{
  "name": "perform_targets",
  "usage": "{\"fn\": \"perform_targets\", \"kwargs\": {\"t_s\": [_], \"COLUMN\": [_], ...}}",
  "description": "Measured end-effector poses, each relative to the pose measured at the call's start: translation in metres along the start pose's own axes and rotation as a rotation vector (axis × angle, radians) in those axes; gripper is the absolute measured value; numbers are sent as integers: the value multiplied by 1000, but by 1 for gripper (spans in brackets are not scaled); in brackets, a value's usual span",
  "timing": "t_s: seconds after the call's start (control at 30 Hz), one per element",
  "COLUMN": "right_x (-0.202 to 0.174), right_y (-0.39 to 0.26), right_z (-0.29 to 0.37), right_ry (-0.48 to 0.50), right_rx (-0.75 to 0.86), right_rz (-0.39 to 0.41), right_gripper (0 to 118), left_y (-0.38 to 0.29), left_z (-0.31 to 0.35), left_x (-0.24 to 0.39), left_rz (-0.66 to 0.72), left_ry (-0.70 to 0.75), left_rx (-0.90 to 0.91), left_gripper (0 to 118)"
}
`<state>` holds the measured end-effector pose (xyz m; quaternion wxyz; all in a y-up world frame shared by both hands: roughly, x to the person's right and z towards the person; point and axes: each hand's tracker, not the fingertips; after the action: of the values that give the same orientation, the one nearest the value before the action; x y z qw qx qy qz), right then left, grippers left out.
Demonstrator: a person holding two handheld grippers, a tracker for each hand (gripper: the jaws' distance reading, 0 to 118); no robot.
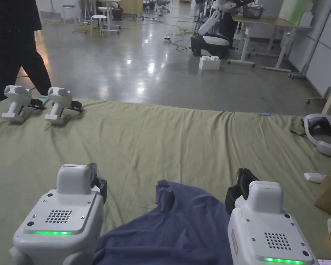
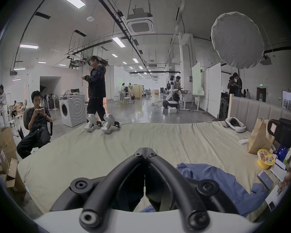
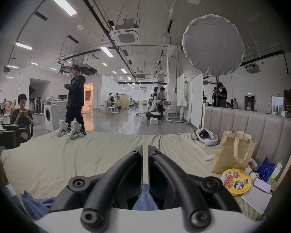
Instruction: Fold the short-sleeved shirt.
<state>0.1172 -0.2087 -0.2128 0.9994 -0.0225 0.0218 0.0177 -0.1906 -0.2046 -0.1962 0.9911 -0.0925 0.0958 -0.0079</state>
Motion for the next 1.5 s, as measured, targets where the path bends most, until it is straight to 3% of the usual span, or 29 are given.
{"fn": "perform_targets", "kwargs": {"t_s": [0.1,0.27,0.6,0.63,0.67,0.7,0.77,0.8,0.93,1.13,1.37,1.43,1.5], "right_x": [3,5,0,-1,-3,-4,-5,-5,-6,-5,-2,-1,-1], "right_y": [2,-5,-35,-37,-39,-40,-43,-45,-51,-55,-61,-63,-65], "right_z": [-2,-6,-20,-21,-21,-21,-22,-23,-26,-25,-24,-24,-23], "right_ry": [15,31,65,69,73,77,81,83,86,88,83,84,82], "right_rx": [-18,-62,-196,-205,-214,-222,-236,-241,-268,-287,-313,-319,-325], "right_rz": [-4,17,15,16,19,22,28,29,27,31,20,12,12], "right_gripper": [8,8,8,8,8,8,8,8,8,8,8,8,8], "left_y": [0,-15,-95,-102,-109,-115,-124,-127,-140,-166,-171,-174,-174], "left_z": [-2,-7,-35,-38,-40,-41,-41,-40,-43,-37,-33,-32,-30], "left_x": [-19,-76,-170,-174,-177,-179,-182,-182,-181,-173,-151,-145,-141], "left_rz": [1,5,211,237,268,297,336,328,240,283,222,145,111], "left_ry": [1,-19,-13,-18,-13,-19,-41,-33,75,77,128,126,128], "left_rx": [-21,-207,-724,-759,-798,-833,-872,-878,-963,-1108,-1059,-1043,-1010], "left_gripper": [2,2,3,8,24,50,67,70,70,74,74,74,68]}}
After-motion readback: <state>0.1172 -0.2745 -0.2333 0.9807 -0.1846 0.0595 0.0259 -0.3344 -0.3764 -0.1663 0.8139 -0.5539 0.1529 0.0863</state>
